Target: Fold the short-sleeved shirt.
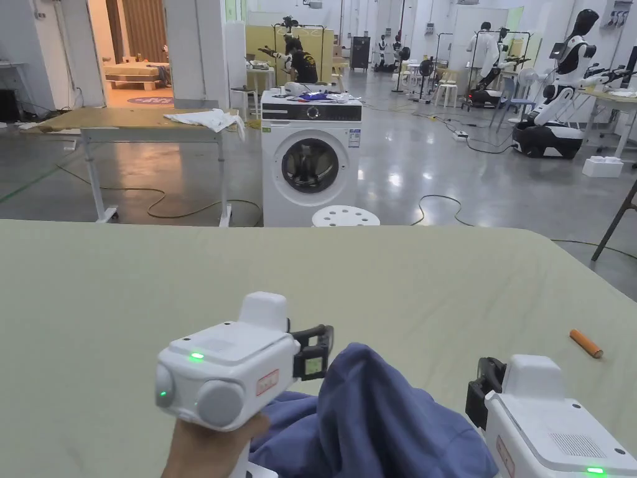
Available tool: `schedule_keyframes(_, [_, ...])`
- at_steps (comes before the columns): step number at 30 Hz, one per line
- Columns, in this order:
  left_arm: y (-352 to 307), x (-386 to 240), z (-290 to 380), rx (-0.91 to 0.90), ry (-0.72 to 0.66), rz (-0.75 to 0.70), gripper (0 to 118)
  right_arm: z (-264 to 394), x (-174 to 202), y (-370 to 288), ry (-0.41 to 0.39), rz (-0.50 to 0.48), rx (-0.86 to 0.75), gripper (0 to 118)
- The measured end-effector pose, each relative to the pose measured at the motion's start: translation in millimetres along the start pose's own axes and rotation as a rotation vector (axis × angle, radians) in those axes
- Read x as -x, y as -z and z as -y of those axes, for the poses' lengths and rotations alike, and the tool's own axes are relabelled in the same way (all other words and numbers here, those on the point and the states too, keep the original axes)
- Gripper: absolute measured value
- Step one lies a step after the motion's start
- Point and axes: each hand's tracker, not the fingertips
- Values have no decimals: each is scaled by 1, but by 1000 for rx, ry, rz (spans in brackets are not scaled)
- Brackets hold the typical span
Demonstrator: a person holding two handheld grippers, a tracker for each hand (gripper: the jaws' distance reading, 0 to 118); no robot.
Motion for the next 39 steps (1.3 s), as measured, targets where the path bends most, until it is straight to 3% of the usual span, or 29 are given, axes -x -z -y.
schedule_keyframes(3, [-30, 20, -3, -75, -2, -106, 56, -12, 16, 4, -4, -32, -30, 3])
schedule_keyframes(5, [-48, 33, -1, -118, -2, -192, 44, -21, 27, 6, -8, -49, -51, 3])
schedule_keyframes(7, [-65, 45, 1, -151, 1, -262, 22, -29, 37, 8, -18, -61, -76, 3])
schedule_keyframes(10, [-85, 60, 8, -171, -8, -345, 16, -37, 50, 9, -30, -76, -102, 3])
schedule_keyframes(14, [-96, 77, 24, -123, -10, -403, 0, -41, 62, 10, -37, -89, -111, 3])
schedule_keyframes(25, [-63, 132, 97, 370, -221, -305, 0, -17, 63, 12, -25, -112, -41, 3])
schedule_keyframes(26, [-58, 135, 103, 411, -233, -297, 5, -14, 61, 13, -26, -110, -34, 3])
schedule_keyframes(30, [-39, 141, 126, 532, -242, -295, 51, -4, 52, 14, -30, -95, -4, 3])
schedule_keyframes(31, [-32, 141, 132, 566, -238, -286, 55, -1, 50, 14, -32, -88, 6, 3])
schedule_keyframes(35, [-10, 136, 154, 662, -165, -337, 54, 10, 38, 16, -29, -67, 36, 3])
schedule_keyframes(39, [-8, 118, 157, 633, -103, -381, 46, 20, 25, 17, -33, -46, 68, 3])
